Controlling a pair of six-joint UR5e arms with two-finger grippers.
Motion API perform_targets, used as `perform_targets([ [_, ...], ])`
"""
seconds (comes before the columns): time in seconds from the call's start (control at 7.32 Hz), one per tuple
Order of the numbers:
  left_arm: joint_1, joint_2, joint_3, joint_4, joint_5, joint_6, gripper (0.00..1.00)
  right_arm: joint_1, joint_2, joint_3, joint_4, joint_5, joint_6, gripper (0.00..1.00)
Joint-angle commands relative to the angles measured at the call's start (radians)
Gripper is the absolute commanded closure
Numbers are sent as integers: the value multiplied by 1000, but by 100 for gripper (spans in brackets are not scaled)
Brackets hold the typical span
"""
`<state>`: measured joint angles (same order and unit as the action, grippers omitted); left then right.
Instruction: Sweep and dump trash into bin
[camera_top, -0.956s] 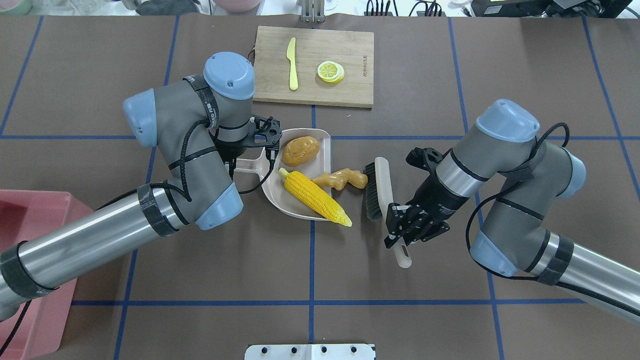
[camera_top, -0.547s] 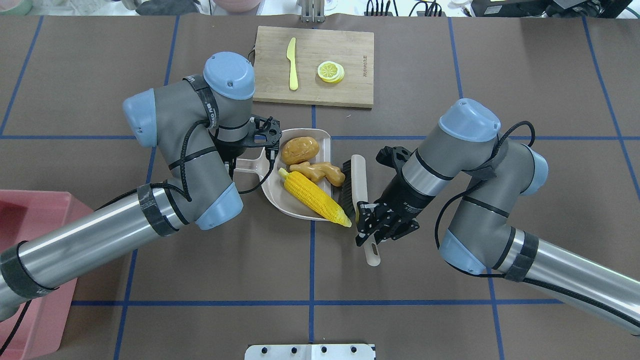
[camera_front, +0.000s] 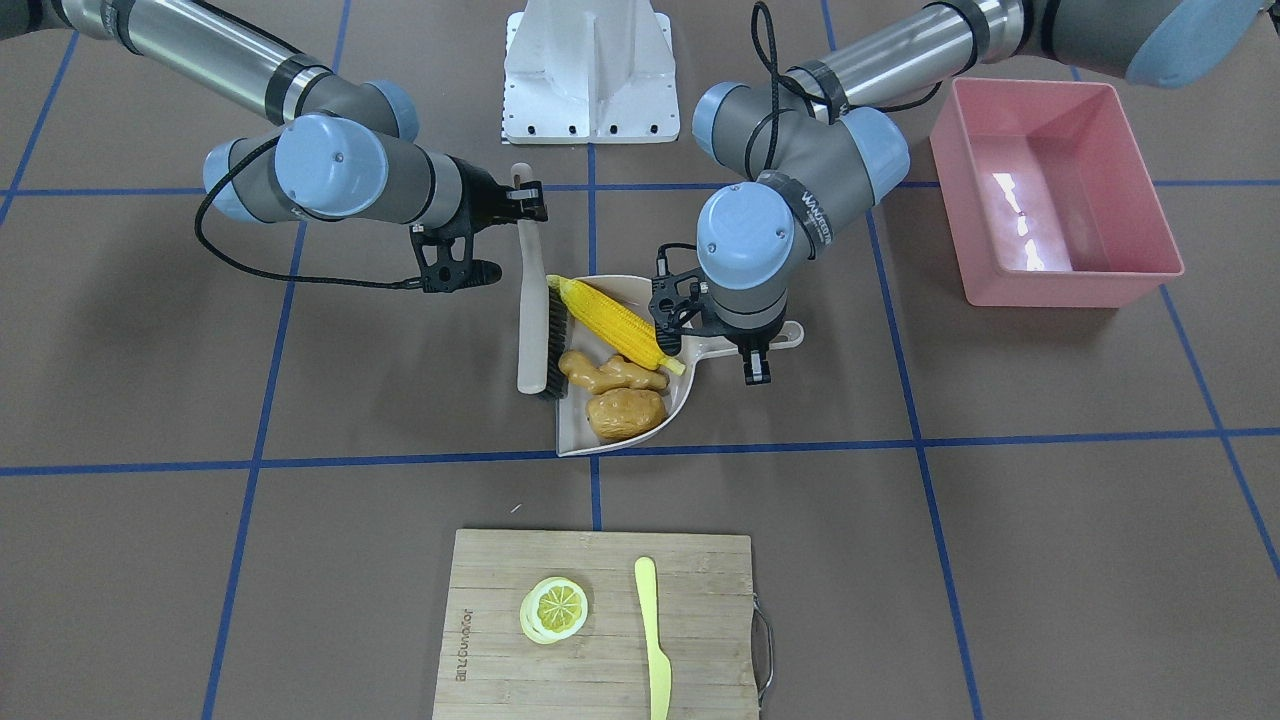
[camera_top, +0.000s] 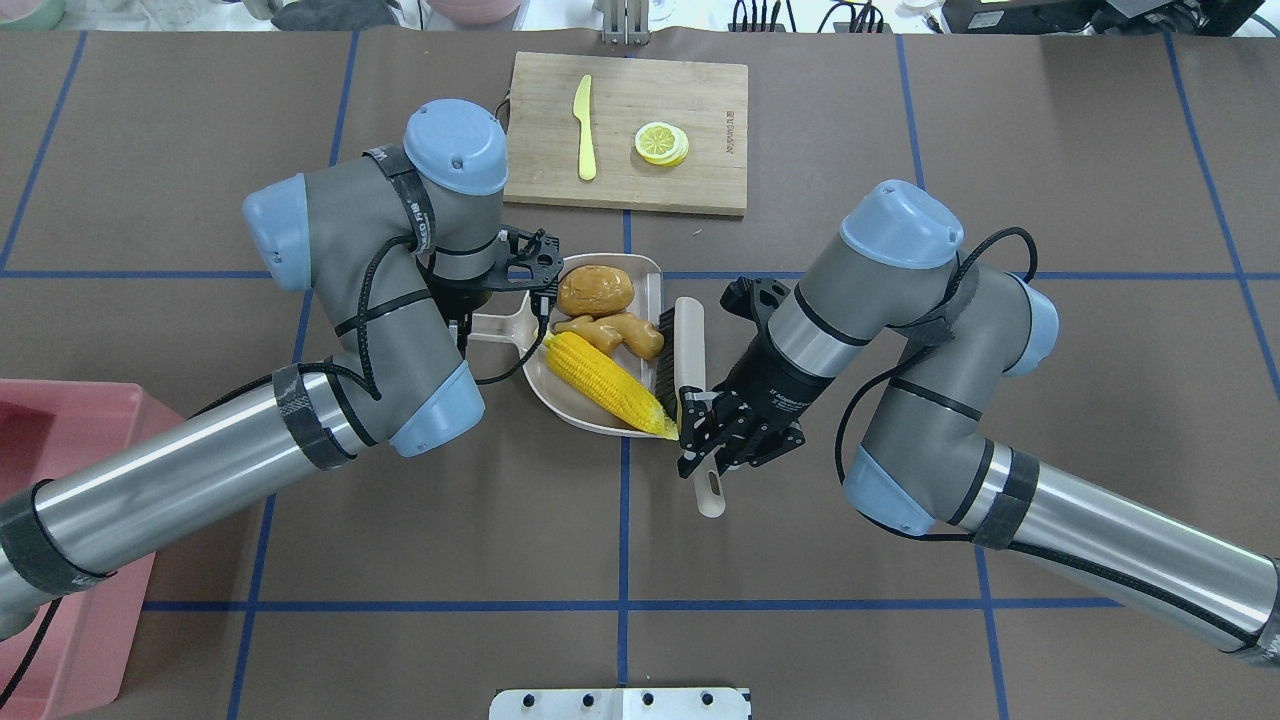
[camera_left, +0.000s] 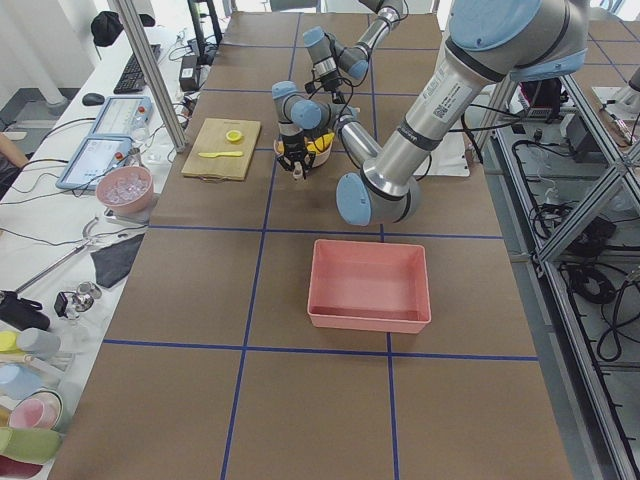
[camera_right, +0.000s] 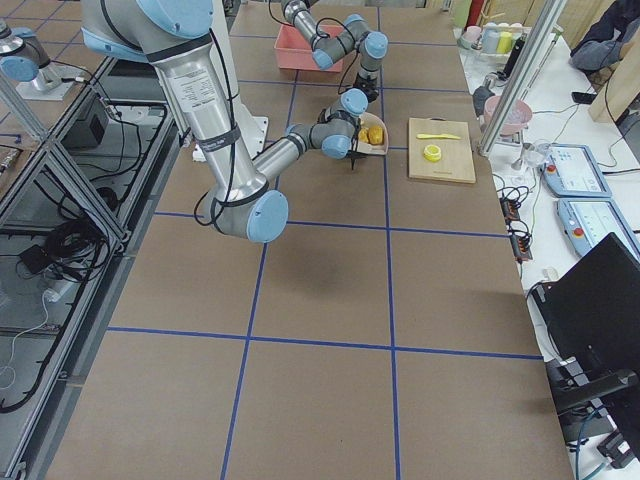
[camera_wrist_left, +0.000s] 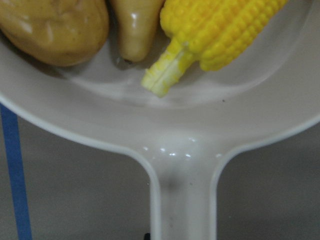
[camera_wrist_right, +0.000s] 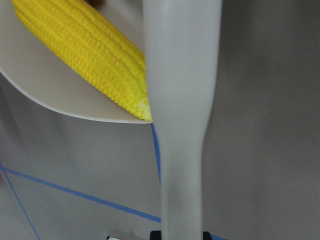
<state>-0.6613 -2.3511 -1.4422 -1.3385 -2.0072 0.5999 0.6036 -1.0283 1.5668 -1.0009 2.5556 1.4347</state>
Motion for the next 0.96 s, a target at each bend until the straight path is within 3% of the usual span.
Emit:
perform_targets([
  [0.0, -4, 27, -6, -71, -1, -9, 100, -2, 59, -34, -1, -6, 33, 100],
  [0.41, -18, 58, -9, -183, -2, -12, 100, 21, 57, -28, -2, 5, 33, 100],
  [0.82, -26, 87, -7, -292, -7, -12, 100, 99, 54, 11, -69, 81, 33, 100],
])
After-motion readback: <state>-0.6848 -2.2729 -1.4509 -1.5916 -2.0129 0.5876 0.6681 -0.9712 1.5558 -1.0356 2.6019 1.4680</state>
